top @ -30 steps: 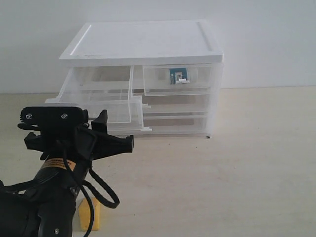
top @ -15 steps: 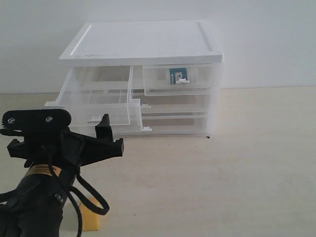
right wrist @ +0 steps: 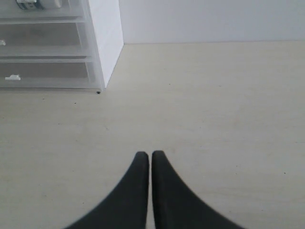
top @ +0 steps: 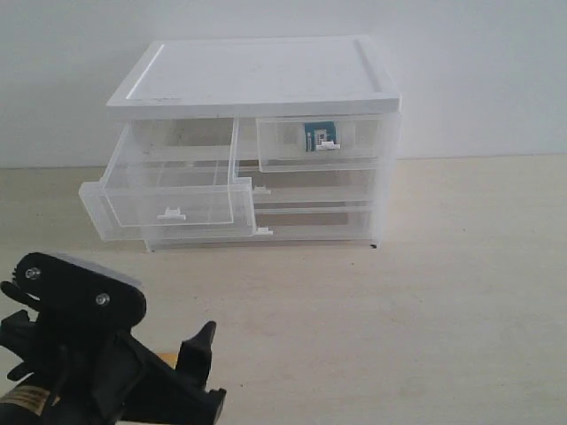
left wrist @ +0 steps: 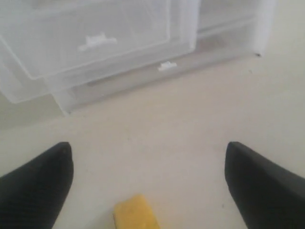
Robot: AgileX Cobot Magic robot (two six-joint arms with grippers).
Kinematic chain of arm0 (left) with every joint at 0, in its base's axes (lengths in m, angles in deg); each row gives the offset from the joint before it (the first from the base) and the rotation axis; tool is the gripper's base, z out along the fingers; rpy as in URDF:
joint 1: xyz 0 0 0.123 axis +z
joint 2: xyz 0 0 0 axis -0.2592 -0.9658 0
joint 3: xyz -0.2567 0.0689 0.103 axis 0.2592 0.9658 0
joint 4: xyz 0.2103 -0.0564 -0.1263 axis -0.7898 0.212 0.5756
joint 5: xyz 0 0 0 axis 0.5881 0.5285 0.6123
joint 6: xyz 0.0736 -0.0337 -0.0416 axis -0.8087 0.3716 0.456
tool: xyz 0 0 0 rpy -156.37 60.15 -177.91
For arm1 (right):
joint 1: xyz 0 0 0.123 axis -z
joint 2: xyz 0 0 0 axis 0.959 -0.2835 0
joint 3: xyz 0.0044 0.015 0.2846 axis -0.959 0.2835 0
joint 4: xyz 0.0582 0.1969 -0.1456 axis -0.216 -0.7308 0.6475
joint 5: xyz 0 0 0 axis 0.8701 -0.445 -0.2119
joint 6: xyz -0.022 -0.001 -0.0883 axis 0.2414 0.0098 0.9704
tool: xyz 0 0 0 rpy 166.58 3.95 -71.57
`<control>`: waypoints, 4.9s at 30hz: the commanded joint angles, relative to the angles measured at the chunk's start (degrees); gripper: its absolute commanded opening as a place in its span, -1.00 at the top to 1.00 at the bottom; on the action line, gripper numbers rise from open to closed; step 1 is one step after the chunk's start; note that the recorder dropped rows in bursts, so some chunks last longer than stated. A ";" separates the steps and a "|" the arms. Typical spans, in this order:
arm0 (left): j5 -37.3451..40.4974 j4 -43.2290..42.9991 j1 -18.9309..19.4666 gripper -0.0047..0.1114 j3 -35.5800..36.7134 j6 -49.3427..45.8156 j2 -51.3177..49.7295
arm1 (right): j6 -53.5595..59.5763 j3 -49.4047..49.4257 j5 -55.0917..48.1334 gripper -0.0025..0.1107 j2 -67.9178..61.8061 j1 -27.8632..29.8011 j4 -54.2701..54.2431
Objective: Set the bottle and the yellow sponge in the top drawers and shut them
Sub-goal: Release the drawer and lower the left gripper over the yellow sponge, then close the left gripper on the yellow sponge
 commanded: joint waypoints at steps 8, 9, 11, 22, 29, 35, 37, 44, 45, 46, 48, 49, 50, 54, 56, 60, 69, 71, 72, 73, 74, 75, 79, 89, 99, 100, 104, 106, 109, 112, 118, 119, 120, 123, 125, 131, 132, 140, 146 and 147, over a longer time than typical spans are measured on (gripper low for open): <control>16.91 23.95 0.14 0.09 -9.30 -41.75 4.09 | 0.23 -0.05 0.23 0.96 0.23 0.16 -0.09; 19.24 23.95 0.28 0.09 -9.78 -42.49 4.09 | 0.23 -0.05 0.23 0.96 0.23 0.16 -0.09; 22.12 23.95 0.28 0.09 -10.16 -43.19 4.09 | 0.23 -0.05 0.23 0.96 0.23 0.16 -0.09; 26.32 12.85 0.28 0.09 -10.16 -44.59 4.09 | 0.23 -0.05 0.23 0.96 0.23 0.16 -0.09; 27.99 -8.74 0.28 0.10 -6.62 -6.32 2.92 | 0.23 -0.05 0.23 0.96 0.23 0.16 -0.09; 33.80 -10.07 0.28 -0.19 -3.34 4.72 2.70 | 0.23 -0.05 0.23 0.96 0.23 0.16 -0.09; 35.53 -10.73 0.41 -0.19 -3.34 5.00 2.70 | 0.23 -0.05 0.23 0.96 0.23 0.16 -0.09; 68.93 -23.98 12.20 -0.19 -9.49 12.36 2.70 | 0.23 -0.05 0.23 0.96 0.23 0.16 -0.09; 69.59 -24.53 13.57 -0.19 -10.02 12.36 2.70 | 0.23 -0.05 0.23 0.96 0.23 0.16 -0.09; 69.48 -24.86 14.56 -0.19 -10.31 12.73 2.70 | 0.23 -0.05 0.23 0.96 0.23 0.16 -0.09; 67.91 -27.20 16.95 -0.19 -10.69 14.58 2.70 | 0.23 -0.05 0.23 0.96 0.23 0.16 -0.09; 67.46 -29.24 17.90 -0.19 -10.83 15.70 2.70 | 0.23 -0.05 0.23 0.96 0.23 0.16 -0.09; 67.46 -31.53 19.44 -0.19 -11.12 18.16 2.70 | 0.23 -0.05 0.23 0.96 0.23 0.16 -0.09; 70.64 -42.98 22.77 -0.19 -12.32 27.19 2.70 | 0.23 -0.05 0.23 0.96 0.23 0.16 -0.09; 73.26 -50.89 23.54 -0.19 -13.43 33.57 2.70 | 0.23 -0.05 0.23 0.96 0.23 0.16 -0.09; 80.39 -70.56 24.27 -0.19 -15.99 51.94 2.70 | 0.23 -0.05 0.23 0.96 0.23 0.16 -0.09; 84.66 -100.22 24.27 -0.19 -16.23 88.44 2.70 | 0.23 -0.05 0.23 0.96 0.23 0.16 -0.09; 82.60 -104.48 24.27 -0.19 -15.26 93.84 2.70 | 0.23 -0.05 0.23 0.96 0.23 0.16 -0.09; 81.94 -106.78 24.30 -0.19 -15.08 96.30 2.44 | 0.23 -0.05 0.23 0.96 0.23 0.16 -0.09; 81.49 -108.98 24.30 -0.19 -15.00 99.71 2.32 | 0.23 -0.05 0.23 0.96 0.23 0.16 -0.09; 81.31 -110.43 24.30 -0.19 -14.94 102.82 1.87 | 0.23 -0.05 0.23 0.96 0.23 0.16 -0.09; 80.60 -111.35 24.30 -0.19 -14.94 104.79 1.56 | 0.23 -0.05 0.23 0.96 0.23 0.16 -0.09; 77.43 -113.05 24.30 -0.19 -14.94 108.79 -0.72 | 0.23 -0.05 0.23 0.96 0.23 0.16 -0.09; 76.08 -119.87 24.30 -0.19 -14.94 116.10 -7.95 | 0.23 -0.05 0.23 0.96 0.23 0.16 -0.09; 74.33 -132.94 24.30 -0.19 -14.94 129.42 -10.85 | 0.23 -0.05 0.23 0.96 0.23 0.16 -0.09; 74.33 -133.06 24.30 -0.19 -14.94 129.70 -10.84 | 0.23 -0.05 0.23 0.96 0.23 0.16 -0.09; 74.33 -132.94 24.30 -0.19 -14.94 129.84 -11.33 | 0.23 -0.05 0.23 0.96 0.23 0.16 -0.09; 74.33 -132.94 24.30 -0.19 -14.94 129.84 -11.67 | 0.23 -0.05 0.23 0.96 0.23 0.16 -0.09; 74.50 -132.94 24.30 -0.19 -14.94 129.84 -12.60 | 0.23 -0.05 0.23 0.96 0.23 0.16 -0.09; 74.50 -133.06 24.30 -0.19 -14.94 129.84 -13.31 | 0.23 -0.05 0.23 0.96 0.23 0.16 -0.09; 74.59 -133.81 24.30 -0.17 -14.94 129.84 -13.21 | 0.23 -0.05 0.23 0.96 0.23 0.16 -0.09; 74.59 -133.81 24.30 -0.14 -14.94 129.84 -13.21 | 0.23 -0.05 0.23 0.96 0.23 0.16 -0.09; 74.59 -133.81 24.30 -0.07 -14.94 129.84 -13.21 | 0.23 -0.05 0.23 0.96 0.23 0.16 -0.09; 74.59 -133.81 24.30 0.25 -14.94 129.84 -13.21 | 0.23 -0.05 0.23 0.96 0.23 0.16 -0.09; 74.59 -133.81 24.30 0.50 -14.94 129.47 -13.21 | 0.23 -0.05 0.23 0.96 0.23 0.16 -0.09; 74.59 -133.67 24.30 0.85 -14.94 124.33 -13.21 | 0.21 -0.05 0.34 0.96 0.23 0.16 -0.09; 74.59 -133.67 24.30 0.85 -14.94 123.79 -13.21 | 0.21 -0.05 0.34 0.96 0.23 0.16 -0.09; 77.42 -108.19 20.83 0.85 -14.94 89.94 -1.25 | 0.21 -0.05 0.34 0.96 0.23 0.16 -0.09; 80.63 -92.75 20.70 0.85 -16.52 62.58 11.37 | 0.21 -0.05 0.34 0.96 0.23 0.16 -0.09; 84.09 -90.94 20.70 0.85 -18.58 59.74 12.65 | 0.21 -0.05 0.34 0.96 0.23 0.16 -0.09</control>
